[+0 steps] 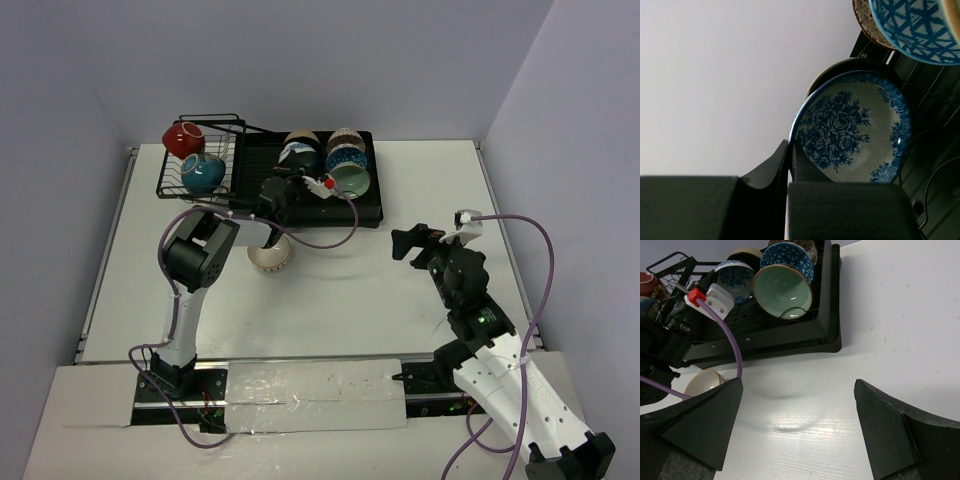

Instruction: Load the bowls into the dish rack

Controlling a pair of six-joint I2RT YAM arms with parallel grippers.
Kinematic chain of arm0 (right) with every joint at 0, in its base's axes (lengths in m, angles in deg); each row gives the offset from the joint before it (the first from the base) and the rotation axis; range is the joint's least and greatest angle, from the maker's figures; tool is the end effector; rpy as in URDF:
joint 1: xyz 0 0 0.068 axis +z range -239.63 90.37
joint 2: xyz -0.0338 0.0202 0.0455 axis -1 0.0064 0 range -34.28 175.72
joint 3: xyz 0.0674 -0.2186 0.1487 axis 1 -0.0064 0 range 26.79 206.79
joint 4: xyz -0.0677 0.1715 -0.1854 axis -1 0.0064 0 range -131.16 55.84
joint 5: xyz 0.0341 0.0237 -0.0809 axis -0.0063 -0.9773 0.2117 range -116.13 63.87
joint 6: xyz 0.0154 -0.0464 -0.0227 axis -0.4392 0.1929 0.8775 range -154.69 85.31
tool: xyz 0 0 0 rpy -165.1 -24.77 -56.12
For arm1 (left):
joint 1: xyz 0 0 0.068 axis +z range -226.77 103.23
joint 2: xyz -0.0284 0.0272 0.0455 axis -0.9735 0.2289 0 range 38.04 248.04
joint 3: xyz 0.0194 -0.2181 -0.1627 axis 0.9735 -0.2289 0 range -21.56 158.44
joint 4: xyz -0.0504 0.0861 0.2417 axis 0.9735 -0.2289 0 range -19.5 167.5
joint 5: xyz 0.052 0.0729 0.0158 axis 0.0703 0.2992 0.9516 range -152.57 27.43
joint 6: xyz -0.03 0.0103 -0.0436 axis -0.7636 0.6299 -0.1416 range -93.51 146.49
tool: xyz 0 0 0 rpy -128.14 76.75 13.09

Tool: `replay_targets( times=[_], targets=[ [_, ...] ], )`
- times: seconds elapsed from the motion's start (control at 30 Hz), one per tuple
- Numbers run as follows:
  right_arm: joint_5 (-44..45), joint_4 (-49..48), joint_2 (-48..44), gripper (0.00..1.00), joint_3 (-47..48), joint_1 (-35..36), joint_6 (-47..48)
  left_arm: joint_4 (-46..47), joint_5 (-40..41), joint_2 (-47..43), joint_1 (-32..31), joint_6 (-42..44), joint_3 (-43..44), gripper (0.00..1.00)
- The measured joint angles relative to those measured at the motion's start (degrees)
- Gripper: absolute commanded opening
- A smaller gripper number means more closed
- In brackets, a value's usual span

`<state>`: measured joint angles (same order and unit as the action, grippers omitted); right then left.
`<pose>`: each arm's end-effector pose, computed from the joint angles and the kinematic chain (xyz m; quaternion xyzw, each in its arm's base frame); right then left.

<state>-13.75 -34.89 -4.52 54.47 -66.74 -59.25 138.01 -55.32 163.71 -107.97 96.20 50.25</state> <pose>0.1370 0.0495 0.2799 0.0815 0.7511 0.1868 0.6279 0.4089 -0.2425 0.1781 0.4816 0.4588 0.2855 0.6899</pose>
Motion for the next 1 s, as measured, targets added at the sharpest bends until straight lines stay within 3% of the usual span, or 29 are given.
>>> replay_targets(
  times=[0.53,0.8,1.0],
  targets=[
    [-0.4,-0.5,-0.4,1.00,-0.4,0.0,0.0,0.7,-1.3,0.0,-0.9,0.3,-2.5,0.35],
    [-1.1,-0.7,-1.6,1.00,-0.7,0.0,0.0,3.8,1.8,-1.5,-2.2,-1.9,-4.4,0.66],
    [-1.3,-0.7,-2.6,1.00,-0.7,0.0,0.0,1.7,9.6,-10.4,-5.6,-9.6,-5.0,0.84]
  ],
)
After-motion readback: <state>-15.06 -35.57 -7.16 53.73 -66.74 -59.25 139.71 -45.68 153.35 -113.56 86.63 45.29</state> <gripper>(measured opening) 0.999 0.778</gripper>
